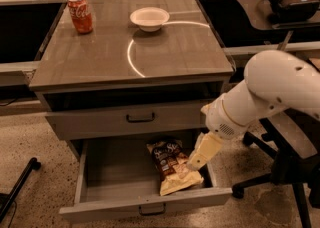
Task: Pick brown chip bag from middle drawer and place on counter
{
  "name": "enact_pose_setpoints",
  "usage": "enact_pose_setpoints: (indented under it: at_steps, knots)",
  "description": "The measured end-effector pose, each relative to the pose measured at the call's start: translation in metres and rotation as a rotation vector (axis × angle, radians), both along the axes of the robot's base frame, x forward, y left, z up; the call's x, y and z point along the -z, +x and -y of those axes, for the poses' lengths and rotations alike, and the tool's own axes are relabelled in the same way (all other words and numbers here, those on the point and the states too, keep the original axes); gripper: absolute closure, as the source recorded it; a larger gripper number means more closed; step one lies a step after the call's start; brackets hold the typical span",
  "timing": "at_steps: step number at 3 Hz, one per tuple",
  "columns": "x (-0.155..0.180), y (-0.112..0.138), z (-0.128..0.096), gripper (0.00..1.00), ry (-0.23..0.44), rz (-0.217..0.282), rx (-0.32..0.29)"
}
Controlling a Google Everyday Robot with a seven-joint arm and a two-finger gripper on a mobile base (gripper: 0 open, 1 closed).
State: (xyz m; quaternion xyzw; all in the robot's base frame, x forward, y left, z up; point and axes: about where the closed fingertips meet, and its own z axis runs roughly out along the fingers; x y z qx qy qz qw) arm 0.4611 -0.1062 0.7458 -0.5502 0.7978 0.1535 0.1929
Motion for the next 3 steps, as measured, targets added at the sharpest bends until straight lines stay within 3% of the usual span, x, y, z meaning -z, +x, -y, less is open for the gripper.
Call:
enact_pose_setpoints:
  at_steps: [2, 3]
  knots:
    - [0.082, 0.01, -0.005, 0.0, 0.088, -0.059, 0.012]
    - [0.119, 0.011, -0.01, 0.0, 0.126, -0.123, -0.008]
